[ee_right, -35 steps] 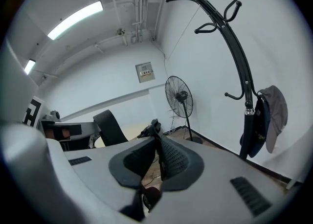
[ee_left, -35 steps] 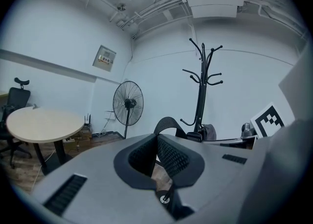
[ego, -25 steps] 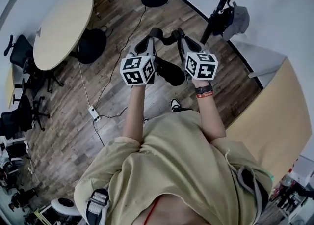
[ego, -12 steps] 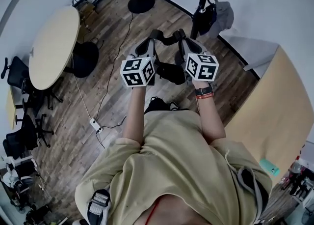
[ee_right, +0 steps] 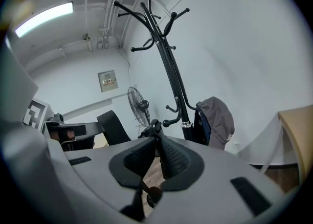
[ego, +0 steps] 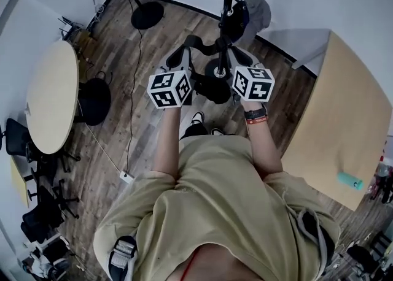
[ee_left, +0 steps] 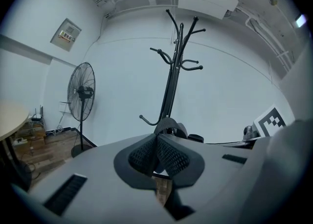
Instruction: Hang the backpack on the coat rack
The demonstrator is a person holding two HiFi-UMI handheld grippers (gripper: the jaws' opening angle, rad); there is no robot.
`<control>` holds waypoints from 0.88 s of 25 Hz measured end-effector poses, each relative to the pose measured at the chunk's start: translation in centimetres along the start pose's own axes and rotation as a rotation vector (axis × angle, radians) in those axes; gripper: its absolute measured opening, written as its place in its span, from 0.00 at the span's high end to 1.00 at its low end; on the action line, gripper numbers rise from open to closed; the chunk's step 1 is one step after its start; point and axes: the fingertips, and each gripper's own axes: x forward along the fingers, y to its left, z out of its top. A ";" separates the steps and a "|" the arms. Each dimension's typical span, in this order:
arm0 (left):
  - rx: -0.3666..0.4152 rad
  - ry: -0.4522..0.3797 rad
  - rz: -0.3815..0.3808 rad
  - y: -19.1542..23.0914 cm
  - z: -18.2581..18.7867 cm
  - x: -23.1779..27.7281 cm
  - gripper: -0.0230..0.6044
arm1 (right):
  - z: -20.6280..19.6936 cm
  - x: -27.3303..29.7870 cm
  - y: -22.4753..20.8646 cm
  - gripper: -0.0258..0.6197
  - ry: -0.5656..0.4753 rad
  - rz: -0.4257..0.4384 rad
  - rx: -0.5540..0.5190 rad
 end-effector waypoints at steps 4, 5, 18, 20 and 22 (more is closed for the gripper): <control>0.021 0.005 -0.079 0.2 1.1 2.3 0.92 | 1.3 0.4 -1.1 0.88 -0.032 -0.067 0.024; 0.025 0.008 -0.093 0.3 1.3 2.8 0.92 | 1.5 0.6 -1.3 0.88 -0.038 -0.083 0.030; 0.039 0.009 -0.222 1.9 3.8 8.1 0.92 | 5.2 2.2 -3.8 0.88 -0.118 -0.228 0.063; 0.038 0.009 -0.229 2.3 3.9 8.9 0.92 | 5.5 2.6 -4.3 0.88 -0.127 -0.242 0.065; 0.037 0.009 -0.233 2.6 4.0 9.7 0.92 | 5.8 2.9 -5.3 0.88 -0.133 -0.263 0.063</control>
